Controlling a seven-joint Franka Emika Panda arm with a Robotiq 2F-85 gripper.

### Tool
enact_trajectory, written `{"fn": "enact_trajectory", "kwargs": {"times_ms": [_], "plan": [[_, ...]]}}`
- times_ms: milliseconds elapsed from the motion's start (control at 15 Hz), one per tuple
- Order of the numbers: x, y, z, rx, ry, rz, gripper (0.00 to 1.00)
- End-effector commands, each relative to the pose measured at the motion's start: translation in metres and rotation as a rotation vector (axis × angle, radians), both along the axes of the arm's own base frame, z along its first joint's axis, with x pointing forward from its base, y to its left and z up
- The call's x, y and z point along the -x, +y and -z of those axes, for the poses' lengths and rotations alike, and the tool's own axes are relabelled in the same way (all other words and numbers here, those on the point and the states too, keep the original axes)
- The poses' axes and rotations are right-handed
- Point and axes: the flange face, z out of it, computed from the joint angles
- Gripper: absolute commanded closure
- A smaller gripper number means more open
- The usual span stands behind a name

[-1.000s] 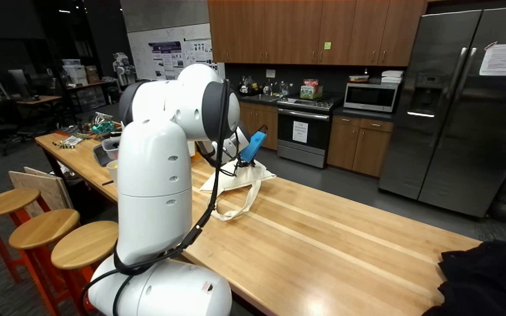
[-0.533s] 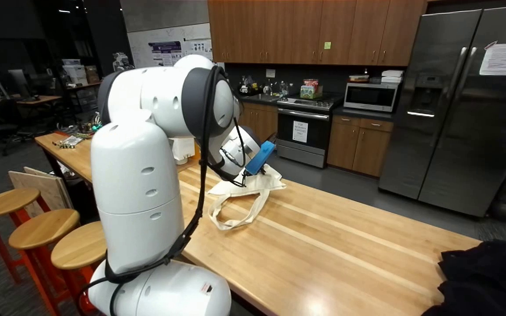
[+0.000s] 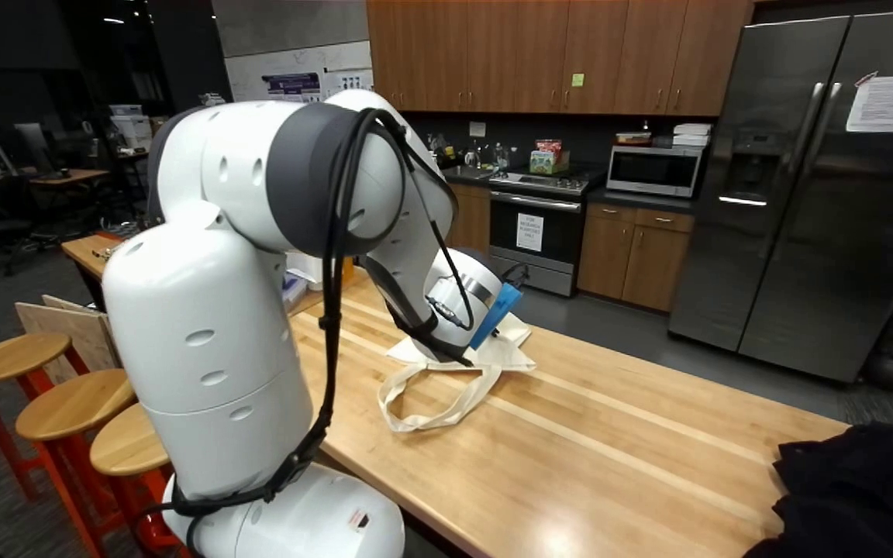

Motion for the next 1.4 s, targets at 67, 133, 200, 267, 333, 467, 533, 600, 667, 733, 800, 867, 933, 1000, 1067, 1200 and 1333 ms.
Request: {"fn": "enact_trajectory", "kwargs": {"times_ms": [67, 133, 200, 267, 333, 467, 533, 600, 667, 733, 800, 867, 933, 1000, 1067, 1200, 1333], "plan": [[0.04, -0.062, -0.005, -0.039, -0.04, 0.042, 0.99], [0.046, -0.073, -0.004, -0.044, -0.044, 0.049, 0.99], [0.05, -0.084, -0.005, -0.048, -0.049, 0.056, 0.99], [0.054, -0.093, -0.004, -0.05, -0.052, 0.063, 0.99], [0.059, -0.1, -0.004, -0.052, -0.056, 0.071, 0.99], [0.067, -0.11, -0.003, -0.045, -0.059, 0.081, 0.99], [0.071, -0.113, -0.001, -0.037, -0.061, 0.084, 0.99], [0.075, -0.115, 0.001, -0.033, -0.062, 0.086, 0.99], [0.08, -0.117, 0.002, -0.031, -0.062, 0.087, 0.99], [0.084, -0.119, 0.004, -0.03, -0.063, 0.09, 0.99], [0.088, -0.122, 0.007, -0.029, -0.06, 0.093, 0.99], [0.092, -0.124, 0.01, -0.03, -0.06, 0.096, 0.99], [0.096, -0.126, 0.012, -0.032, -0.058, 0.1, 0.99], [0.098, -0.128, 0.014, -0.033, -0.056, 0.102, 0.99], [0.101, -0.13, 0.016, -0.035, -0.055, 0.104, 0.99], [0.104, -0.133, 0.02, -0.034, -0.052, 0.104, 0.99], [0.105, -0.135, 0.022, -0.034, -0.05, 0.105, 0.99]]}}
